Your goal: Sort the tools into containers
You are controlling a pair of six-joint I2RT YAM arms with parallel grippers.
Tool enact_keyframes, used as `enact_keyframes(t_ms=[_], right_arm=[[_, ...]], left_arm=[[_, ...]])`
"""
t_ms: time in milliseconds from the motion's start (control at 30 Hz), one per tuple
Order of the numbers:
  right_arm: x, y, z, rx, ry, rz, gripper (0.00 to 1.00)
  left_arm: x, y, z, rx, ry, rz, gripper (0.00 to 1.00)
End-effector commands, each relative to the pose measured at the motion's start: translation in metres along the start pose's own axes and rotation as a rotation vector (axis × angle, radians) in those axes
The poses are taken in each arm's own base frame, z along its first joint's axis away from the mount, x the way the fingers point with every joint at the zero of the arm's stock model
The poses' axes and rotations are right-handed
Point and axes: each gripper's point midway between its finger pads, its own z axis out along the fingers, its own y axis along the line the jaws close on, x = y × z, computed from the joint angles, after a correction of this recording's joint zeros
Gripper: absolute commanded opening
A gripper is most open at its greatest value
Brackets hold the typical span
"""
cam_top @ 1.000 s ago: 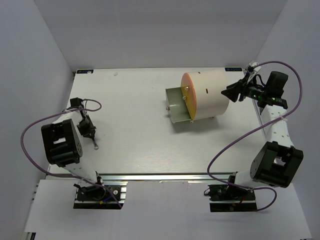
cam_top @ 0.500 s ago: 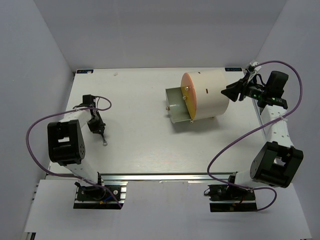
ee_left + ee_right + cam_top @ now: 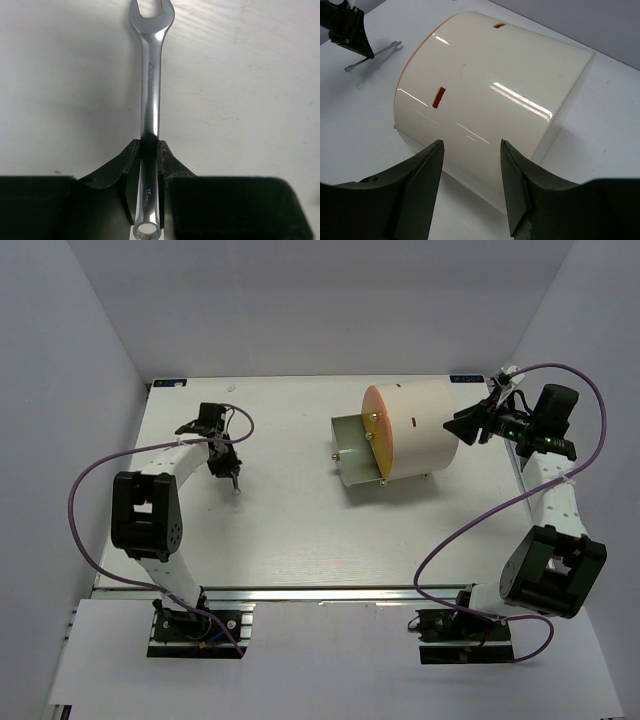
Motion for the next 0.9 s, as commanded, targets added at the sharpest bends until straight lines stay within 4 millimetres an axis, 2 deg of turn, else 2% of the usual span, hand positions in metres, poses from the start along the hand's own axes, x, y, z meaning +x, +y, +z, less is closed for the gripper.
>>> enact_keyframes(t_ms=[0,100,233,533,633,667,700,733,800,867], right_arm=[[-0.013,0.006,-0.005,-0.006,-0.03,-0.053,0.55],[-0.012,0.006,-0.005,-0.006,-0.029,-0.05,0.55],[-0.01,0.004,-0.005,0.001,-0.027,-0.049,0.55],[-0.006,0.002,-0.007,0.009,-0.023,-0.045,0.55],[-0.004,0.001,-0.006,0.009,-0.021,-0.044,0.55],[-0.005,0.001,-0.006,0.01,-0.02,-0.046,0.55],[-0.004,0.001,-0.006,0.009,-0.021,-0.046,0.55],[-0.003,0.001,-0.006,0.01,-0.019,-0.043,0.55],[-0.003,0.001,-0.006,0.01,-0.019,-0.043,0.55],[-0.003,0.0,-0.007,0.013,-0.018,-0.044,0.55]], left_arm=[[-0.023,-0.027,-0.013,0.055,-0.057,0.001,0.0],[-0.023,-0.04,-0.012,0.076,-0.056,0.009,0.0],[-0.012,-0.05,-0.002,0.086,-0.026,0.023,0.0],[0.012,-0.062,0.019,0.09,0.017,0.075,0.0],[0.01,-0.071,0.022,0.1,0.007,0.077,0.01],[0.006,-0.075,0.021,0.101,0.002,0.076,0.08],[0.007,-0.075,0.025,0.089,0.009,0.079,0.27],[0.006,-0.075,0.027,0.071,0.005,0.085,0.35],[0.004,-0.075,0.033,0.051,0.011,0.089,0.48],[0.003,-0.071,0.038,0.012,0.016,0.095,0.5]])
